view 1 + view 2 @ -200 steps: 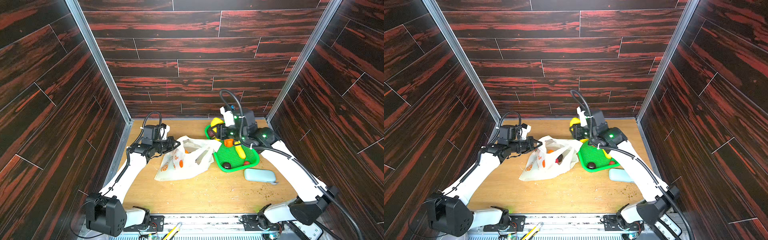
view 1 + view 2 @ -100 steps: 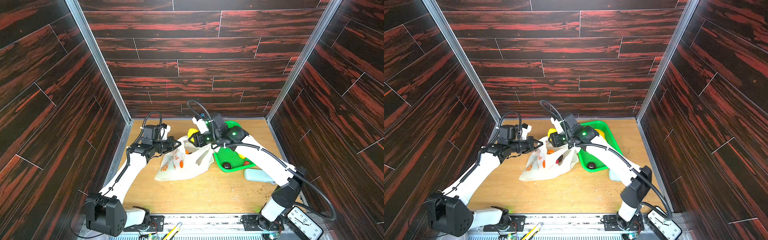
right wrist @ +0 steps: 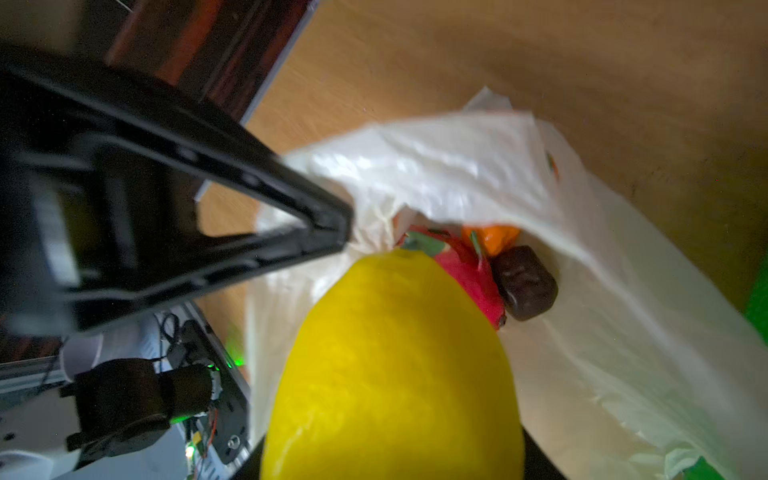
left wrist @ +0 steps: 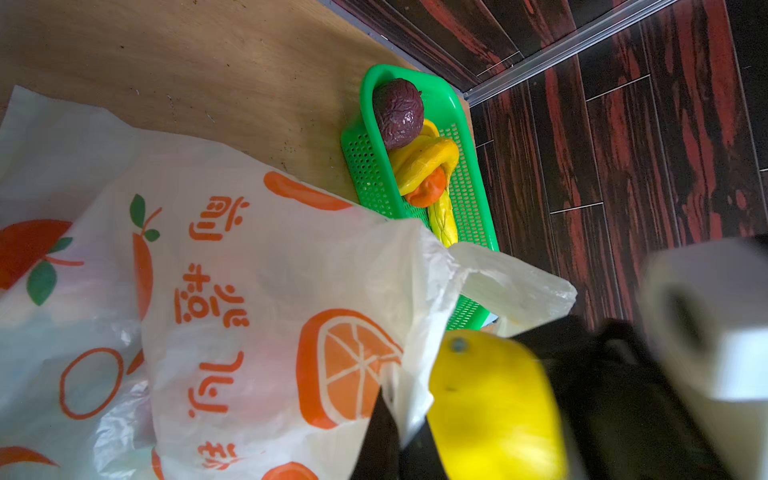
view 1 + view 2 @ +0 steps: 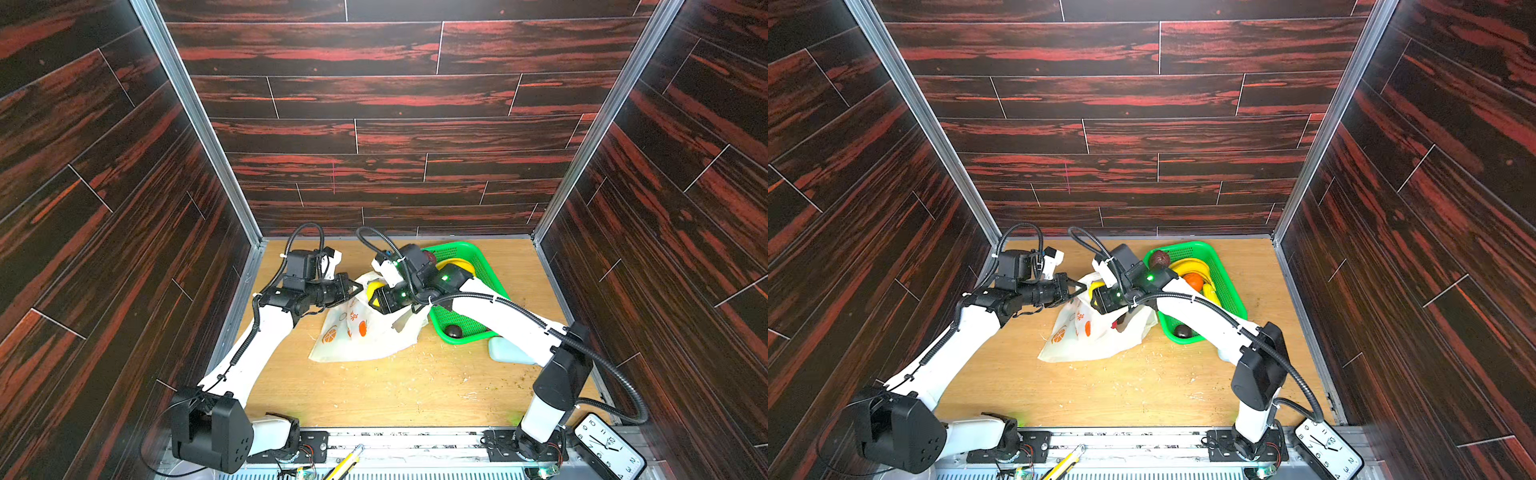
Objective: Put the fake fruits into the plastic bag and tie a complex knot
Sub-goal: 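Carry the lemon with the right gripper into the bag's mouth, then open the right gripper to drop the lemon into the bag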
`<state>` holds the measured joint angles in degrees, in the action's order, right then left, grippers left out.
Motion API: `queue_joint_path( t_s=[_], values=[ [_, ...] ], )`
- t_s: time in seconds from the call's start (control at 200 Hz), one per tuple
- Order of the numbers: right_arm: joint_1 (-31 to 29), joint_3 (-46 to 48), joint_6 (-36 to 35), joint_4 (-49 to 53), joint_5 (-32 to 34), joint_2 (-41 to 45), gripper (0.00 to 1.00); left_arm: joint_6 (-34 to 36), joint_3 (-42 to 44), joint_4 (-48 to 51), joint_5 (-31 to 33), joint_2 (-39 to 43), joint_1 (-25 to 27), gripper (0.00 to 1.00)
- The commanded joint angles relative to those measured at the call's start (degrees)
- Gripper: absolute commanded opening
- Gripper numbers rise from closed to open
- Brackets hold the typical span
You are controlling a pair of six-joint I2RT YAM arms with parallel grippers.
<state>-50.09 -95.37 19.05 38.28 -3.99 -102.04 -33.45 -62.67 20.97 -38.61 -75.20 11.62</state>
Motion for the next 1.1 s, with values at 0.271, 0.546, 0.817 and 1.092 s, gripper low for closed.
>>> queue_joint_path(
  t_s=[0.271, 0.546, 0.817, 1.092],
  values=[
    [1.44, 0.38, -0.61, -6.08, 3.46, -6.14, 0.40, 1.78, 0.25, 1.61, -1.30, 3.51, -0.28, 0.00],
    [2.62, 0.25, 0.92, -10.54, -2.29, -8.66, 0.45, 1.72, 0.13, 1.79, 0.44, 4.18, -0.23, 0.00],
    [2.62, 1.58, 2.55, -13.16, -8.60, -8.79, 0.50, 1.71, 0.09, 2.06, 2.09, 4.18, -0.23, 0.00],
    [2.70, 1.99, 4.37, -15.08, -13.43, -8.88, 0.56, 1.46, 0.21, 1.84, 2.81, 4.40, -0.28, 0.00]
  ],
)
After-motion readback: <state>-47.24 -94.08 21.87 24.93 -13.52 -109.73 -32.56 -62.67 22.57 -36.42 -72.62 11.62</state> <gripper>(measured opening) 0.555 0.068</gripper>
